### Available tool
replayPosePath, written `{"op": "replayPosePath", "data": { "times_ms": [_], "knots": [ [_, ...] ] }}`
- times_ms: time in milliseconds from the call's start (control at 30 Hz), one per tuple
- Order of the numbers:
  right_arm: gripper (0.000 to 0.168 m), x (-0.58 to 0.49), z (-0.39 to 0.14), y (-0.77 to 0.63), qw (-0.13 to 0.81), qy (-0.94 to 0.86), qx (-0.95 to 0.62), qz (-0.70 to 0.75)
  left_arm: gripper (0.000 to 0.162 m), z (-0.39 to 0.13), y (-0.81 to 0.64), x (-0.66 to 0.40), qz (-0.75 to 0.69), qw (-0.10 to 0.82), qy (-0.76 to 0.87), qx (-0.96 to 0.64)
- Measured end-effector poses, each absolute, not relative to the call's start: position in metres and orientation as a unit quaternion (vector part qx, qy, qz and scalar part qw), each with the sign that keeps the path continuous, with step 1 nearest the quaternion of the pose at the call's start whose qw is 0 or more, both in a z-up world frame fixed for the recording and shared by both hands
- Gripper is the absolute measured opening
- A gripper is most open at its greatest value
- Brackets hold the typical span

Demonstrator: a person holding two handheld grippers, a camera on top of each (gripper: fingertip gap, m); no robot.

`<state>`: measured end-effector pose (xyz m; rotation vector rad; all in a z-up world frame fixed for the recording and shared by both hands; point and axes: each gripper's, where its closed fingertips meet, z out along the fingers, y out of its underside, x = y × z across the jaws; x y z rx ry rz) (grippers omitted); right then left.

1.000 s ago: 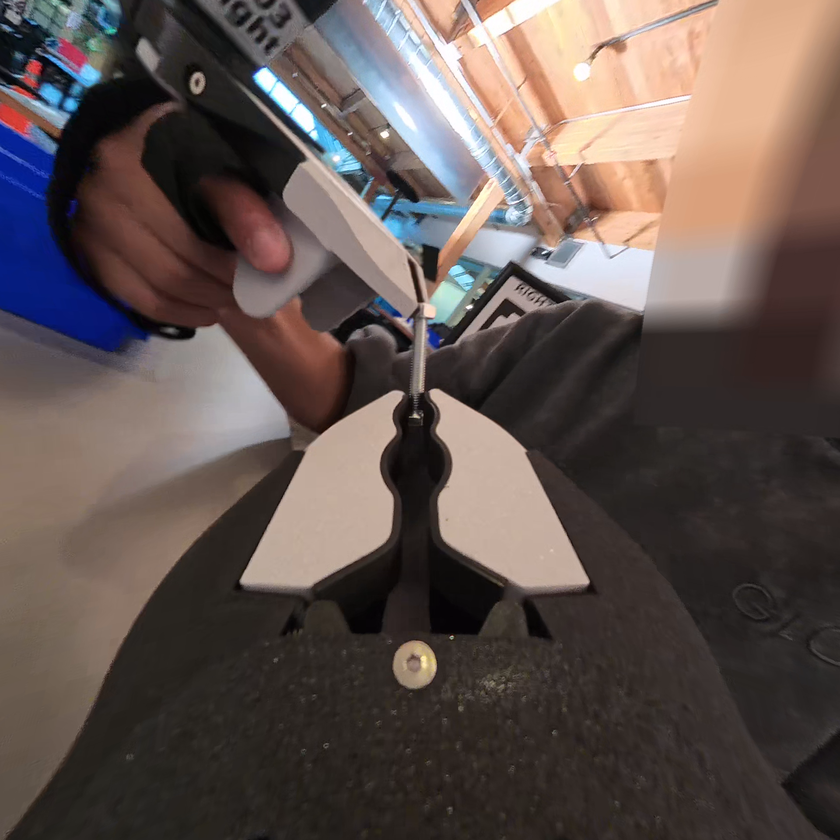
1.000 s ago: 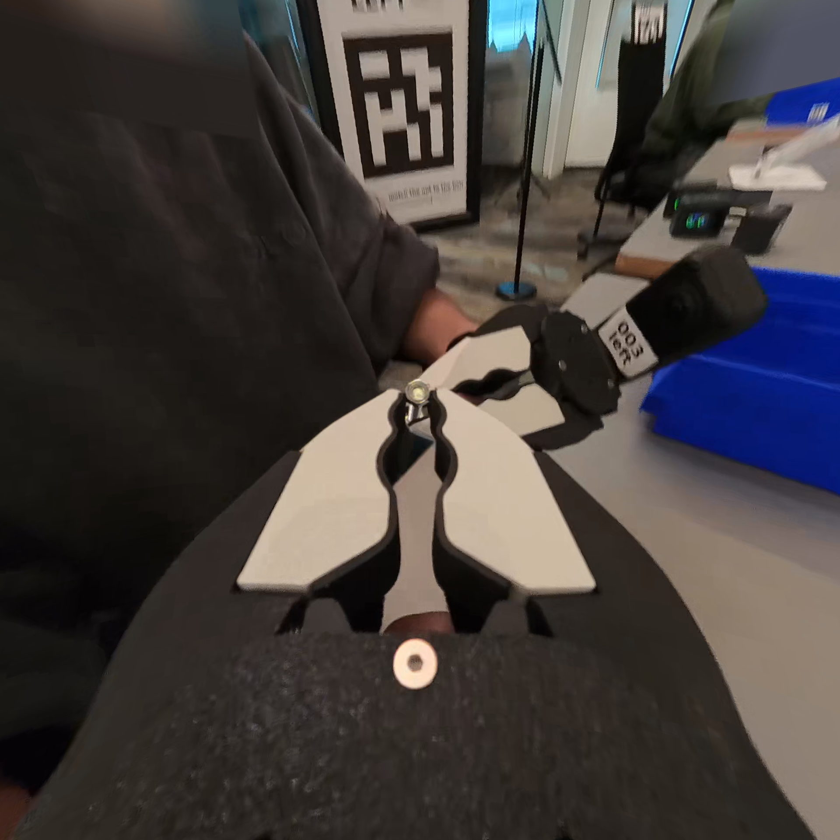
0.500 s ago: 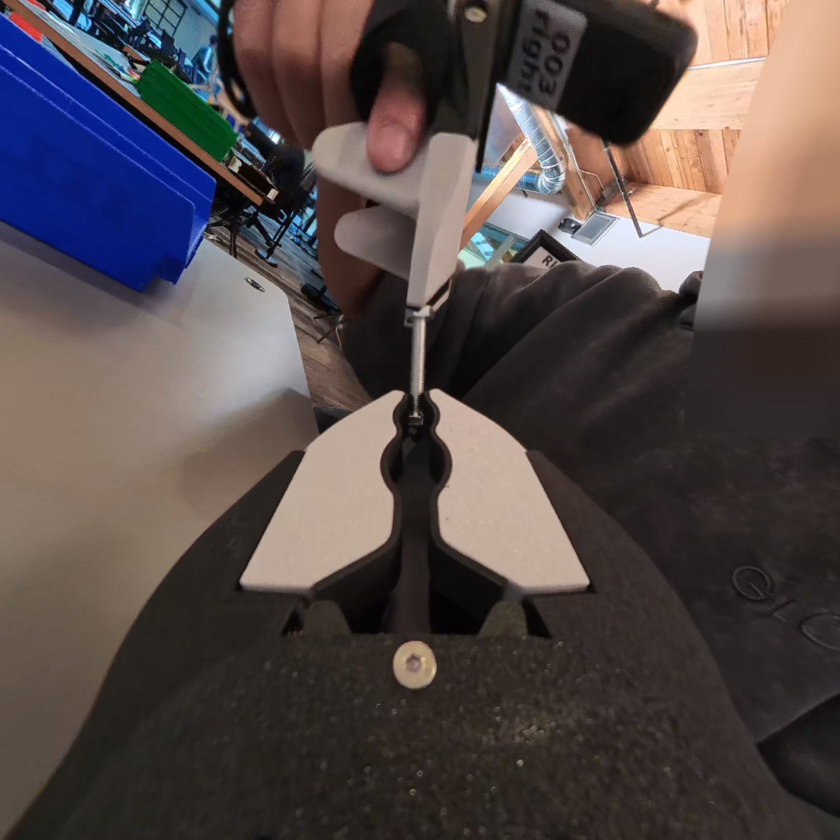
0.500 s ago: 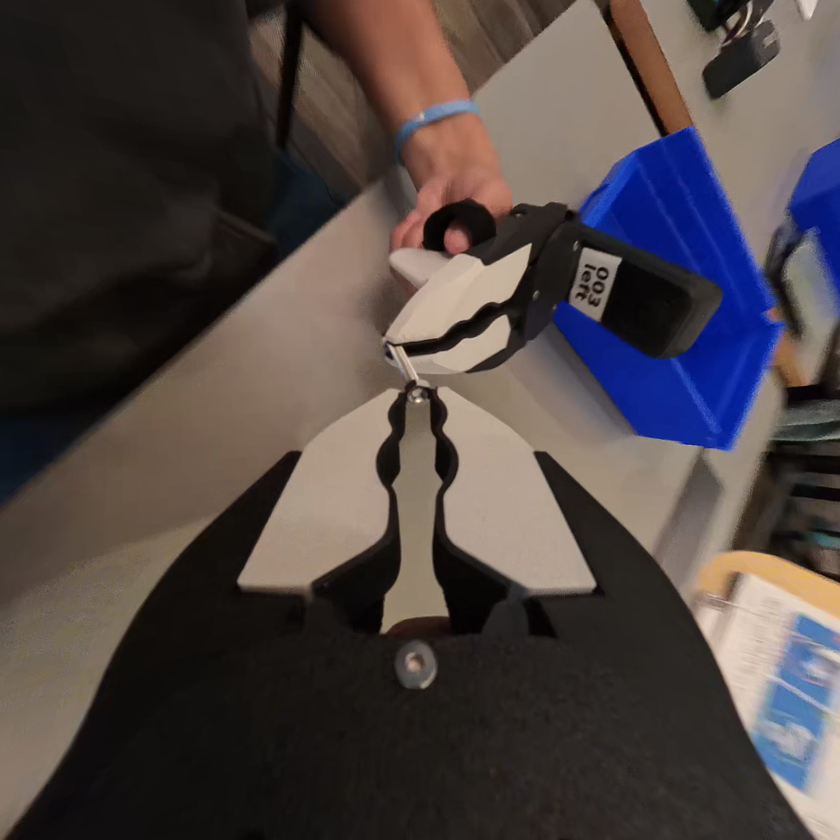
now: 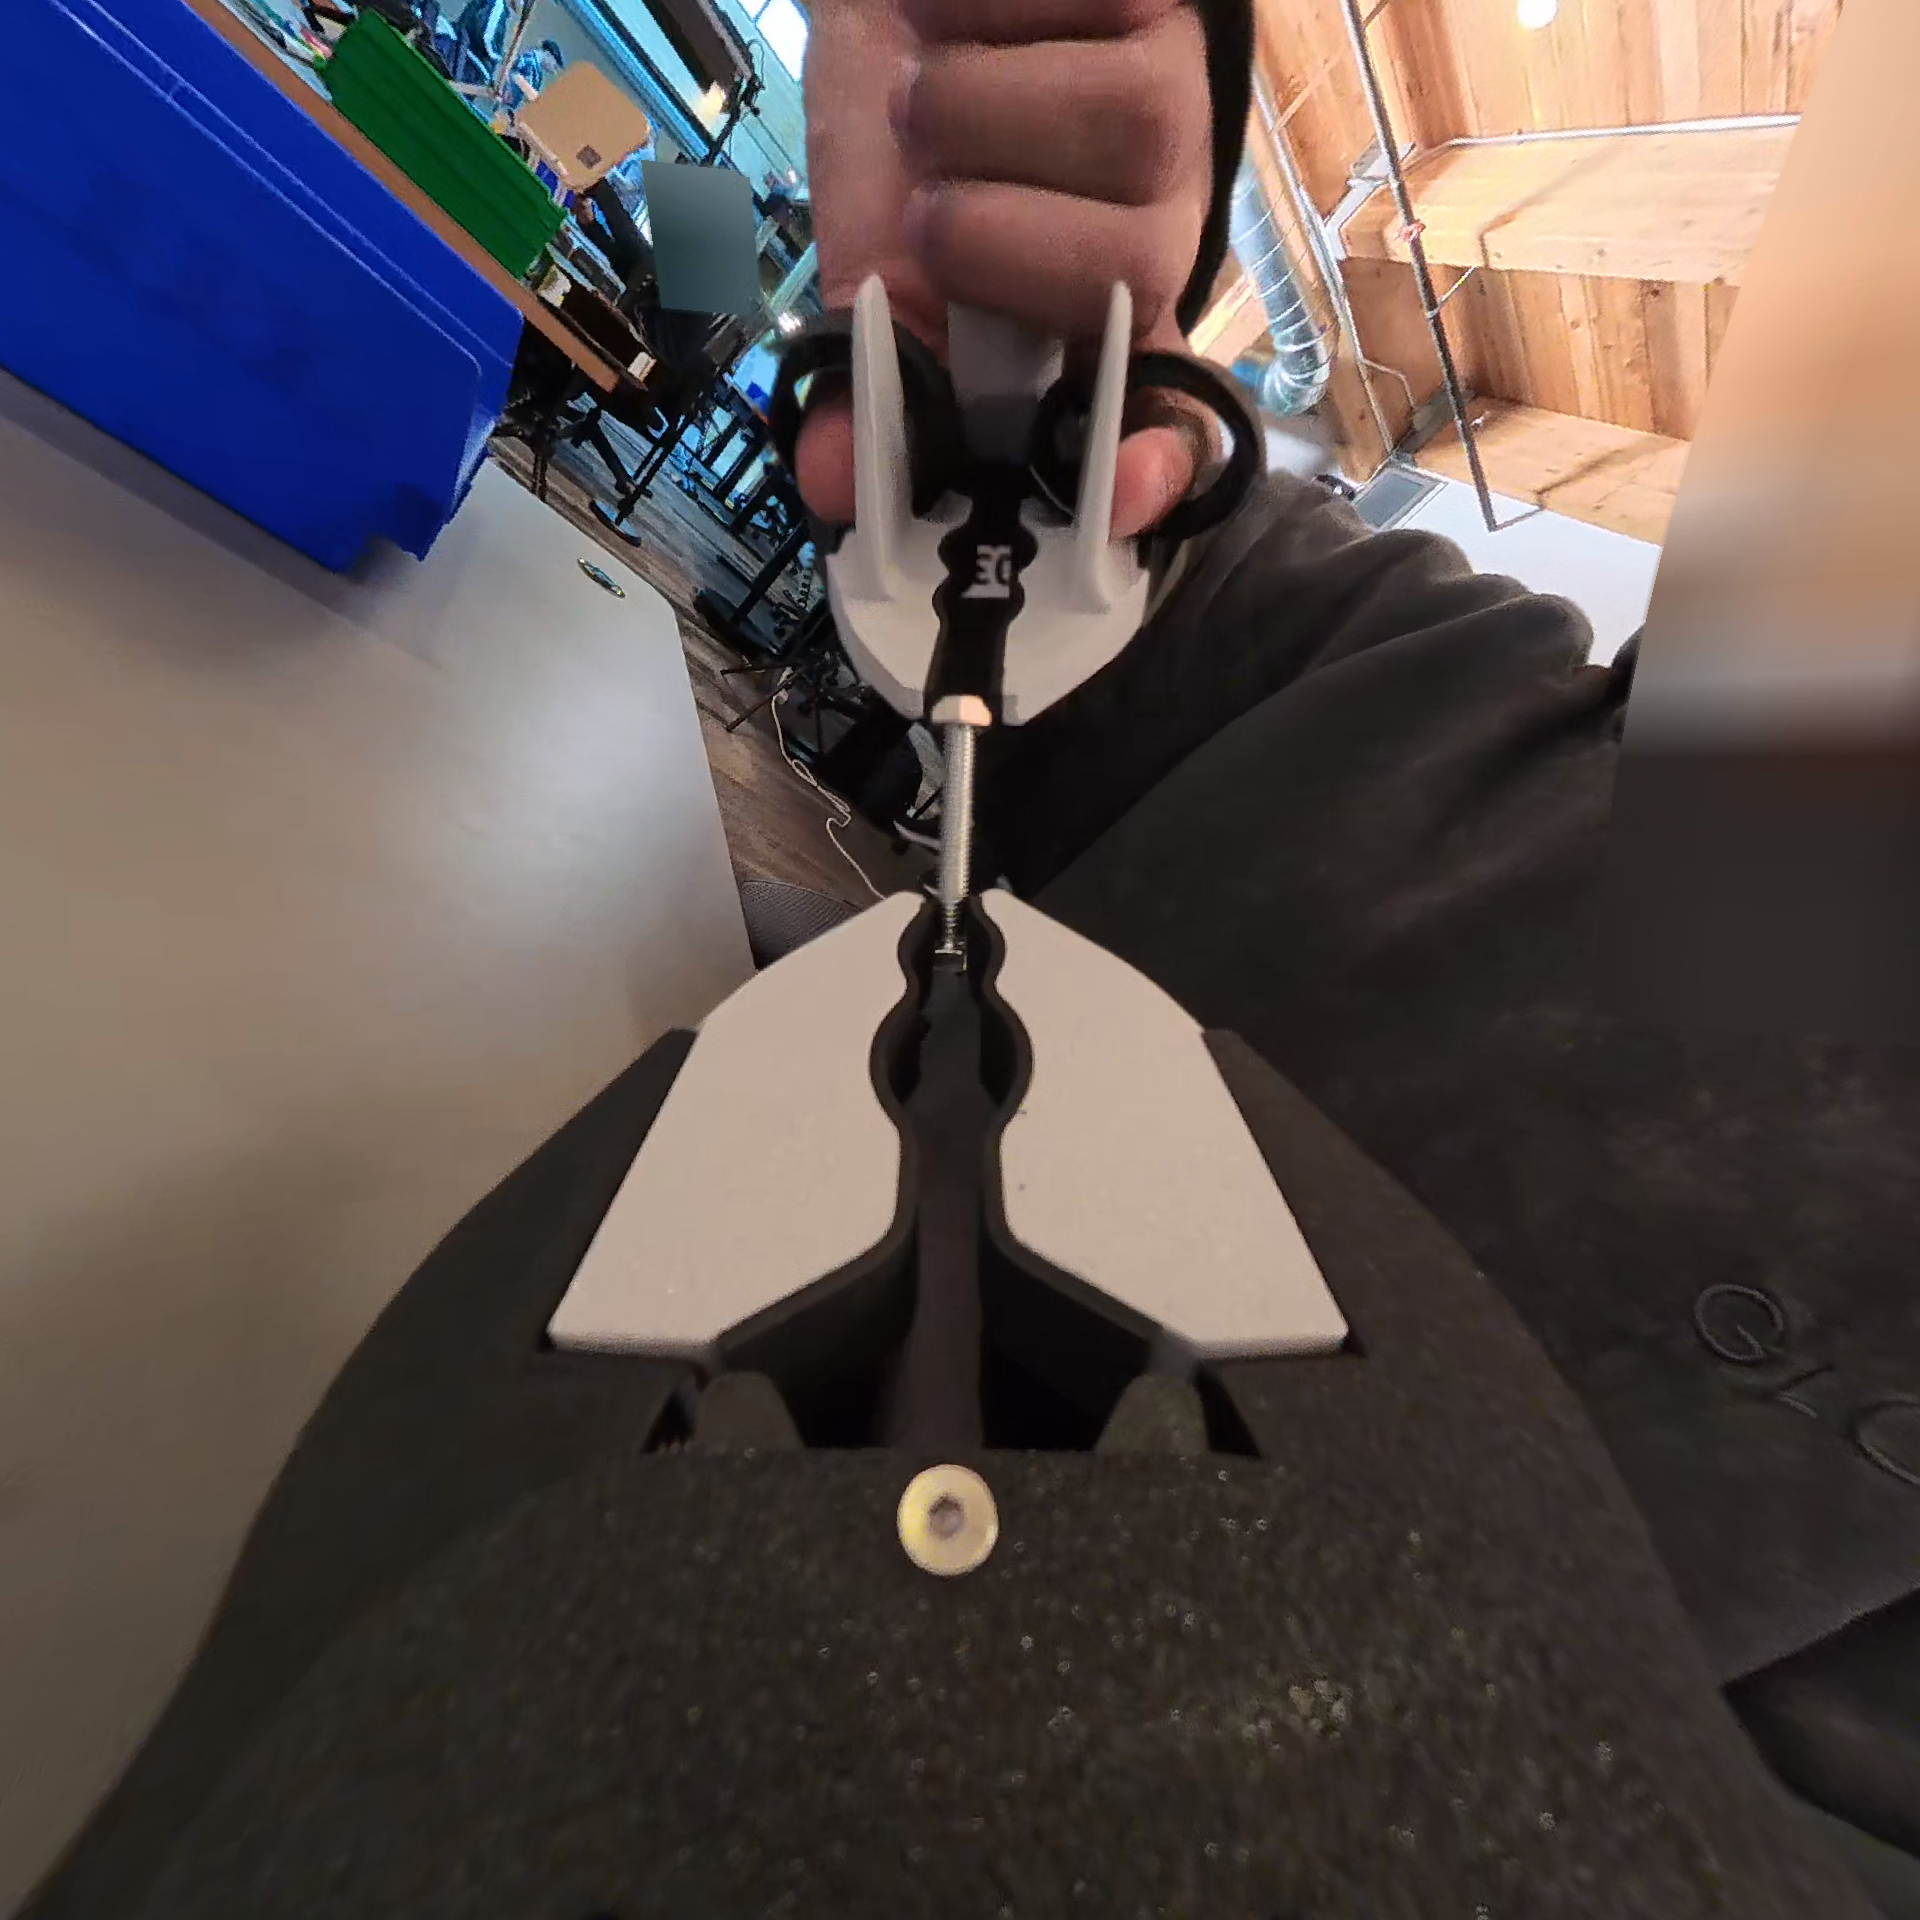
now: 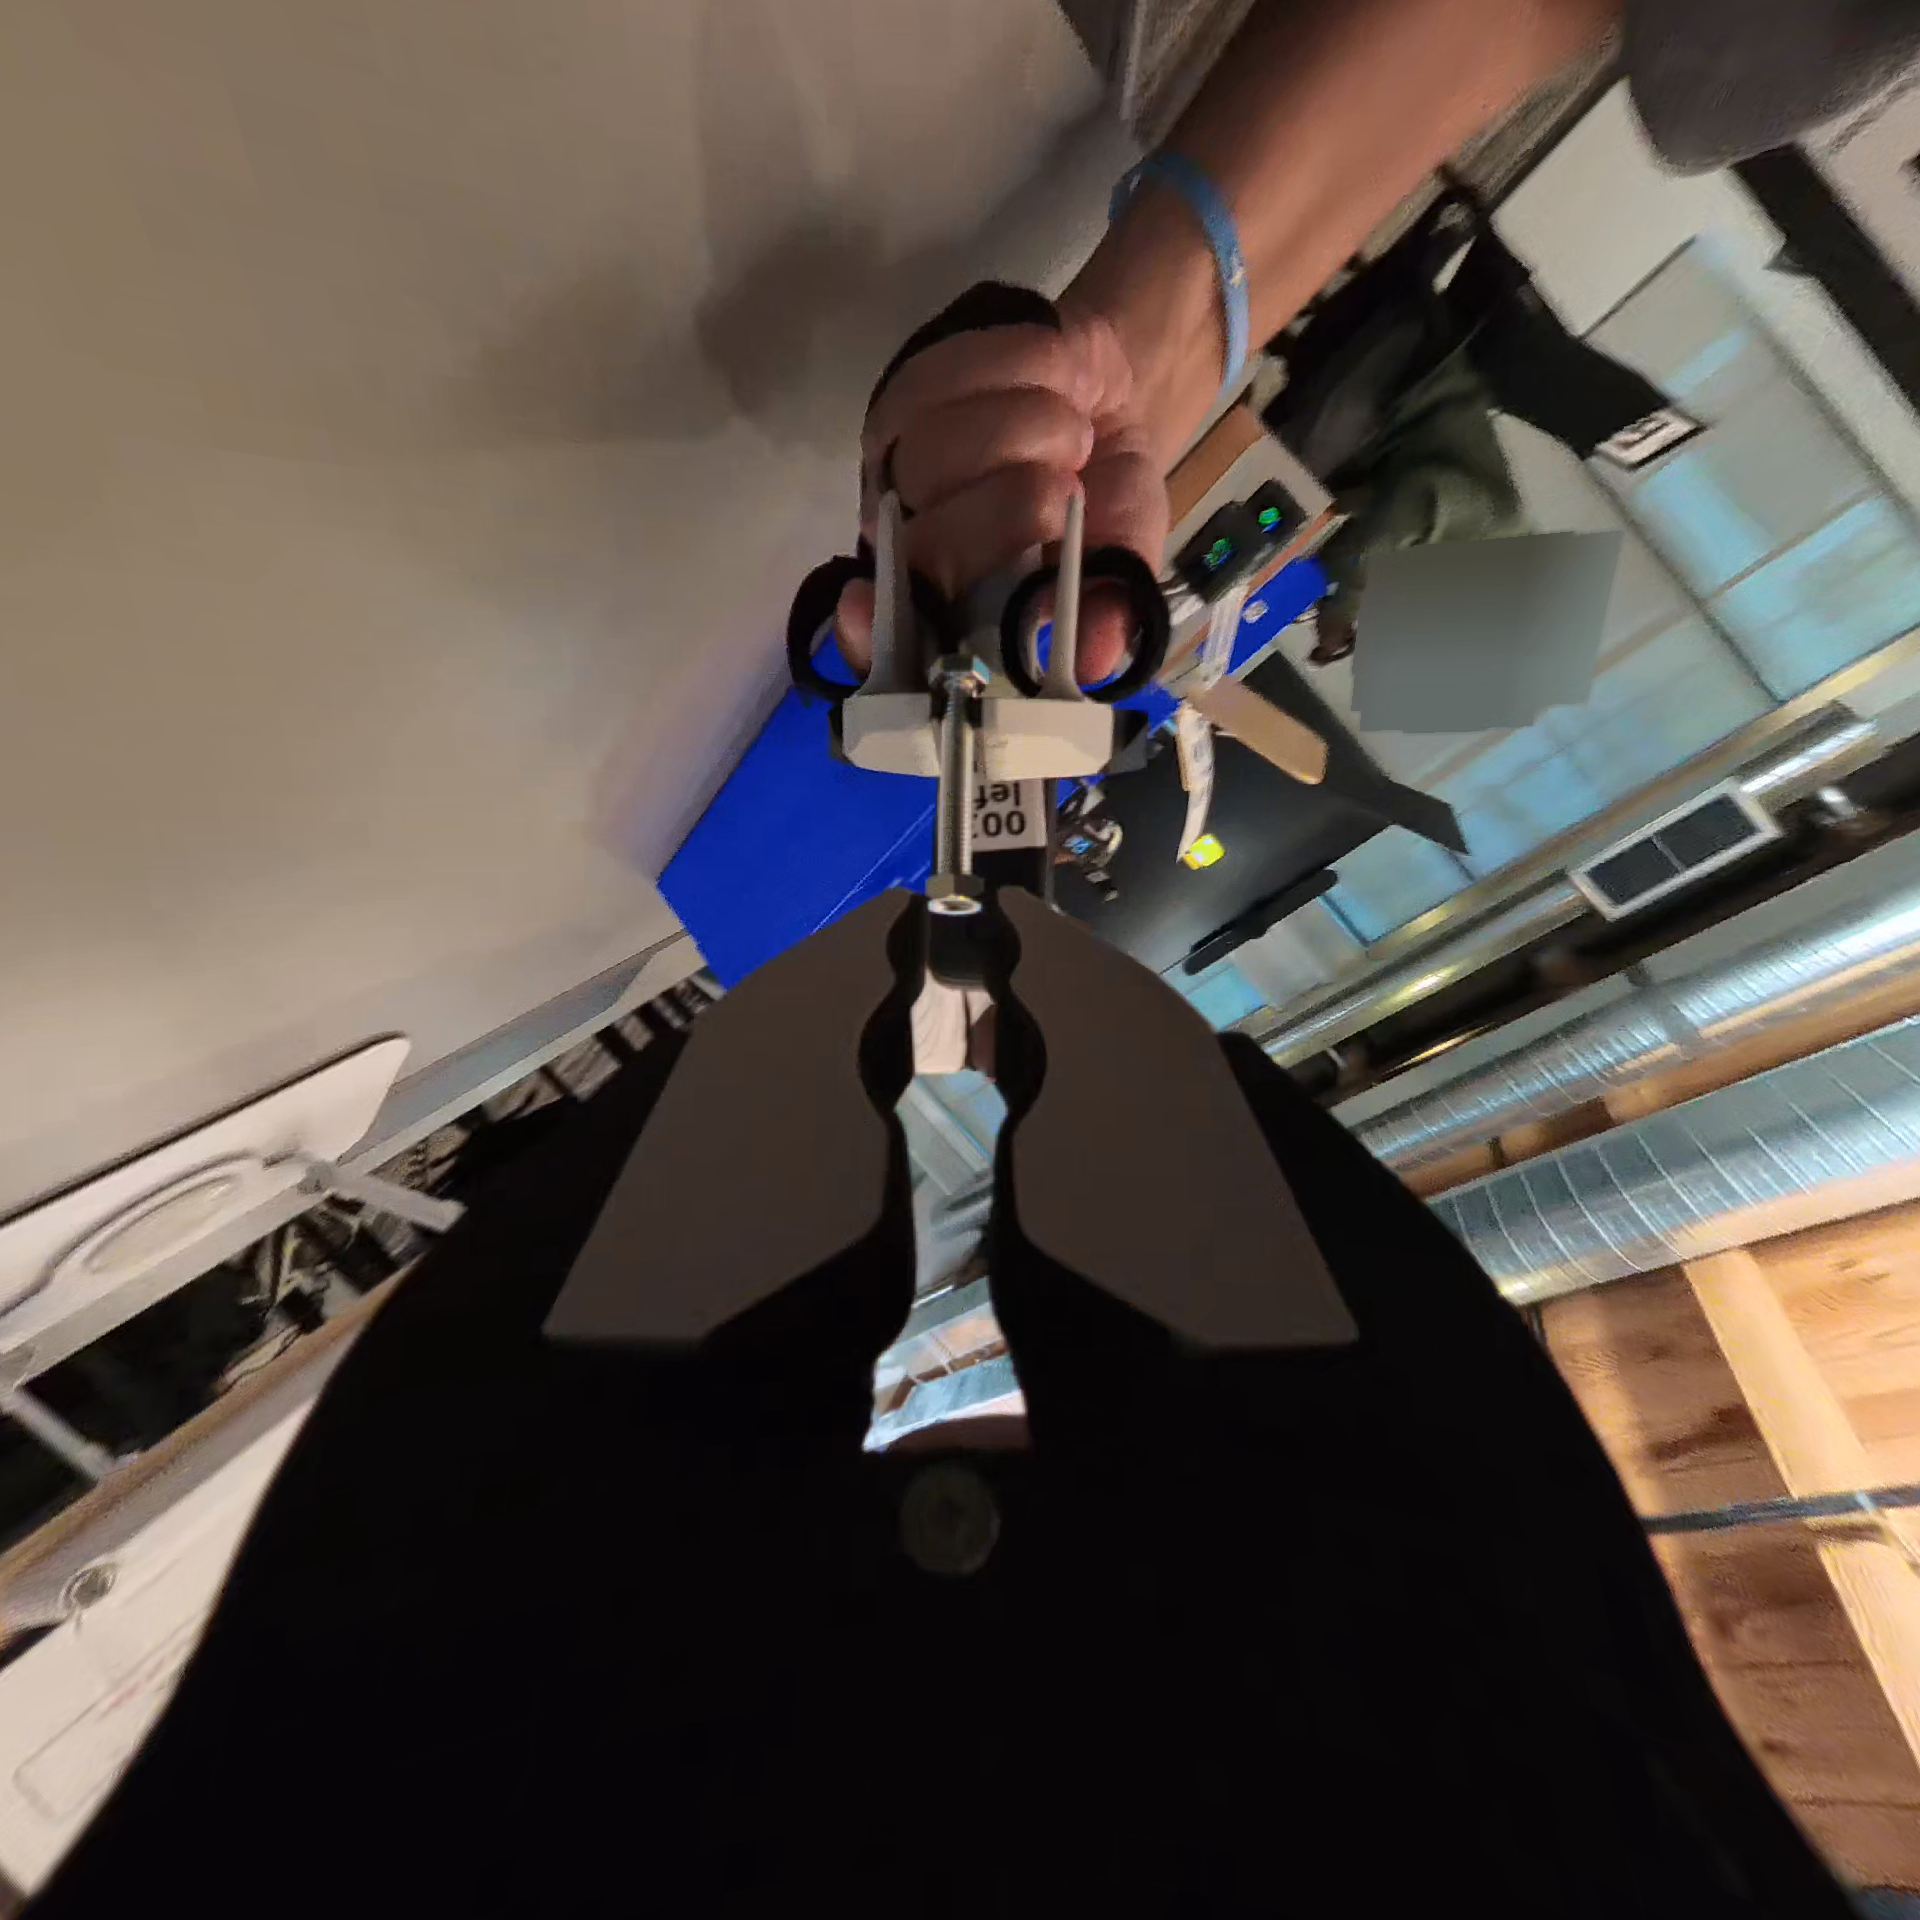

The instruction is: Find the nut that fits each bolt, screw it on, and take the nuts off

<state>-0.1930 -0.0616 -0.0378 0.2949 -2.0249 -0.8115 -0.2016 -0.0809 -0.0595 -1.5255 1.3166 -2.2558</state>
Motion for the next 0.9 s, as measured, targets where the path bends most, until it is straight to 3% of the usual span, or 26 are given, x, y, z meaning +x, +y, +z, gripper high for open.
{"op": "replayPosePath", "data": {
  "times_ms": [267,367,467,600,667,733,800,900],
  "knots": [
    [0.02,-0.189,-0.016,-0.053,0.564,-0.784,-0.046,-0.255,0.005,-0.051,-0.075,-0.204,-0.749,0.081,0.428,-0.499],
    [0.035,-0.173,-0.024,-0.034,0.574,-0.768,-0.189,-0.212,0.005,-0.048,-0.066,-0.207,-0.75,0.104,0.416,-0.503],
    [0.043,-0.16,-0.049,-0.024,0.559,-0.724,-0.396,-0.079,0.005,-0.05,-0.049,-0.206,-0.719,0.161,0.415,-0.534],
    [0.053,-0.165,-0.076,-0.031,0.465,-0.534,-0.66,0.25,0.005,-0.07,-0.021,-0.204,-0.606,0.268,0.447,-0.601],
    [0.053,-0.17,-0.076,-0.024,0.404,-0.384,-0.733,0.391,0.005,-0.073,-0.013,-0.203,-0.574,0.306,0.451,-0.611],
    [0.036,-0.173,-0.071,-0.015,0.366,-0.244,-0.747,0.498,0.005,-0.074,-0.007,-0.202,-0.554,0.333,0.449,-0.617],
    [0.022,-0.171,-0.065,-0.005,0.377,-0.148,-0.729,0.552,0.005,-0.076,-0.004,-0.201,-0.538,0.353,0.449,-0.62],
    [0.027,-0.172,-0.068,0.002,0.411,-0.097,-0.716,0.556,0.005,-0.078,-0.004,-0.199,-0.527,0.36,0.452,-0.623]
  ]
}}
